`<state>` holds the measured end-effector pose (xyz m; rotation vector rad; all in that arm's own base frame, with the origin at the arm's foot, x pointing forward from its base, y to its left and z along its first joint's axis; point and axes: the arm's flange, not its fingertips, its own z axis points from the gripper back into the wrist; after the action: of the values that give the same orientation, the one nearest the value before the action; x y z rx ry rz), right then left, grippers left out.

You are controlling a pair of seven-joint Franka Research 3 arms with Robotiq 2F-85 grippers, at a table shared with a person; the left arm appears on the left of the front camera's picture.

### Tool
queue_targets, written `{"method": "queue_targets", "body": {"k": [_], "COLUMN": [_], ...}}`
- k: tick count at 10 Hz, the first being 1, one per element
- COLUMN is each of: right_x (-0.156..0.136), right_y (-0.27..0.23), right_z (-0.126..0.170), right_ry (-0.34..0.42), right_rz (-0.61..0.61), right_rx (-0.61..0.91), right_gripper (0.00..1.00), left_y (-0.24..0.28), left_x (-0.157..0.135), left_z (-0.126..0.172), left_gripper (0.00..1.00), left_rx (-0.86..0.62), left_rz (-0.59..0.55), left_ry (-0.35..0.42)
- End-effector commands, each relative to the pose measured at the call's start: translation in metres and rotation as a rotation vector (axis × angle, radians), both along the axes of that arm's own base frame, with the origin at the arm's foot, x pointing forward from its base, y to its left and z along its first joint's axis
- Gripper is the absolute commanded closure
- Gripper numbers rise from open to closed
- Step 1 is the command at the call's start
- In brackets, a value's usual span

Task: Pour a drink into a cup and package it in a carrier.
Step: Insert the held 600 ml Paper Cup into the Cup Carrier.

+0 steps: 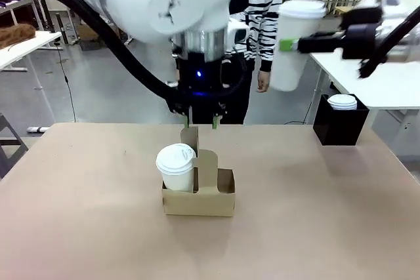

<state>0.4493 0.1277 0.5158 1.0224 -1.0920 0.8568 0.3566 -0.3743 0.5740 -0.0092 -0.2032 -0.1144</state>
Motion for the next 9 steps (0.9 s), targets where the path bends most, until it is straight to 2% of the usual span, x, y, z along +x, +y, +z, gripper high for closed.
{"method": "queue_targets", "body": {"k": [1,3,5,6,7,8,9], "right_x": [-0.001,-0.009,-0.008,-0.010,-0.014,-0.012,-0.012], "right_y": [0.019,0.036,0.047,0.055,0.049,0.052,0.052], "right_z": [-0.025,-0.045,-0.066,-0.077,-0.069,-0.068,-0.068], "right_ry": [-0.016,-0.065,-0.112,-0.131,-0.097,-0.087,-0.087], "right_rz": [0.115,0.220,0.320,0.323,0.284,0.291,0.291], "right_rx": [0.006,0.045,0.042,0.041,0.008,0.043,0.043], "right_gripper": [0.19,0.19,0.19,0.19,0.19,0.19,0.19], "left_y": [0.053,0.117,0.190,0.215,0.220,0.196,0.196], "left_x": [-0.016,-0.026,-0.024,-0.017,-0.013,-0.023,-0.023], "left_z": [0.050,0.085,0.093,0.084,0.069,0.108,0.108], "left_gripper": [0.00,0.00,0.00,0.00,0.00,0.00,0.00], "left_rx": [-0.053,-0.064,-0.035,-0.053,0.015,-0.043,-0.043], "left_rz": [-0.156,-0.293,-0.490,-0.511,-0.464,-0.457,-0.457], "left_ry": [0.034,0.016,-0.019,-0.057,-0.079,-0.021,-0.021]}}
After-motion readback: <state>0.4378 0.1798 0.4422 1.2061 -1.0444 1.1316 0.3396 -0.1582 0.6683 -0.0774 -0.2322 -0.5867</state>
